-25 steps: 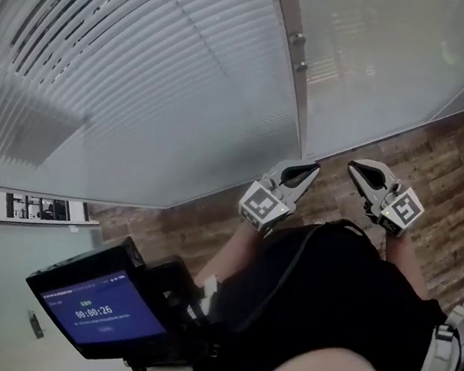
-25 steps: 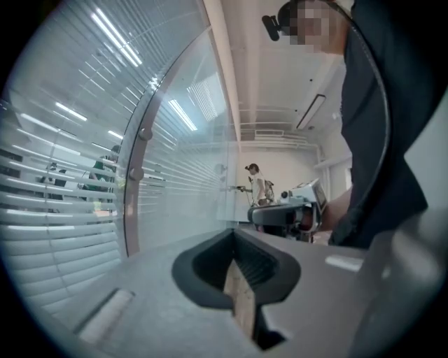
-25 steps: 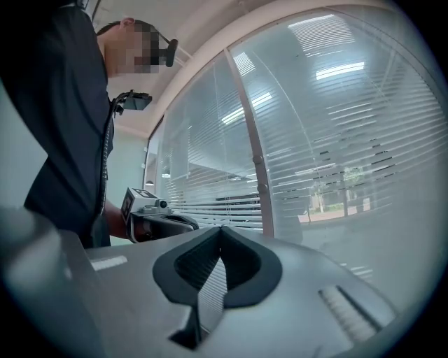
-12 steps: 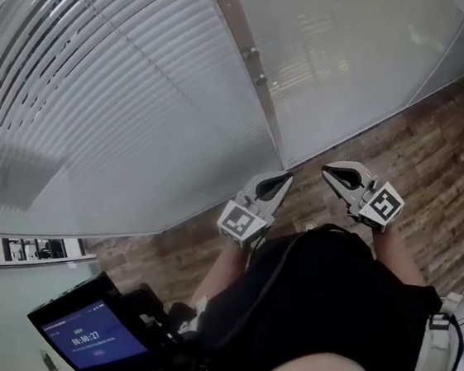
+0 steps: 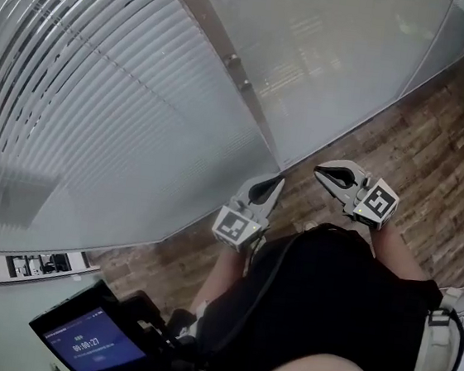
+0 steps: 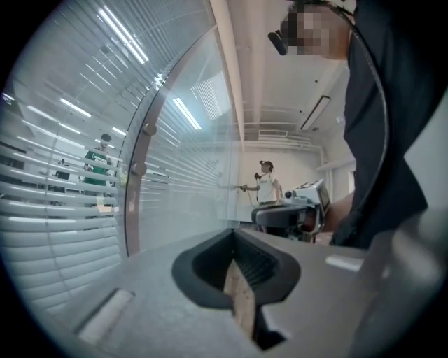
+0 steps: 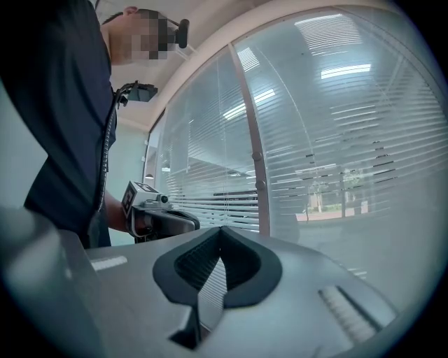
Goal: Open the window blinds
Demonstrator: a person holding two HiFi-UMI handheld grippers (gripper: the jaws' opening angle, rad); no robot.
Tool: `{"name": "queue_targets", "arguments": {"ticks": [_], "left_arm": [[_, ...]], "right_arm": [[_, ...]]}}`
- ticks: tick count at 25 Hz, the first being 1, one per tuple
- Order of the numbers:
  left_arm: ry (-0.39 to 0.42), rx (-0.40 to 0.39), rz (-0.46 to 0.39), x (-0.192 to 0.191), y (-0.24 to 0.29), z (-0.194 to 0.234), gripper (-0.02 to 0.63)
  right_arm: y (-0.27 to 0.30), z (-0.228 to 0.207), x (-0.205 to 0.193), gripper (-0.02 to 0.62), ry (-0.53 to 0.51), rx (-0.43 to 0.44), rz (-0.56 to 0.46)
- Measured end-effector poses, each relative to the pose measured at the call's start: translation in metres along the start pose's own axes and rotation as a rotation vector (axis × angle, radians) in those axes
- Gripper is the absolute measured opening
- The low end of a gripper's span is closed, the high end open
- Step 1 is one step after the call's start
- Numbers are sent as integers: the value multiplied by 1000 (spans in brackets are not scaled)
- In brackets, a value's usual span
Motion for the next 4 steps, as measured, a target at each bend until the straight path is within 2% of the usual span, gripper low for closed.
{"name": "queue_targets", "arguments": {"ticks": [4], "left_arm": [[-4, -8, 18, 5, 3, 0, 3]], "right_arm": [[3, -3, -1, 6, 3, -11, 9]]}}
Point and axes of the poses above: the fingertips, and each gripper's own axes: y forward along the fingers, z to its left, x out of its top, the point moved 3 cm from there along -y, backward along the fingers, and after that the axes turned 3 degrees about -x, right-handed, at the moved point
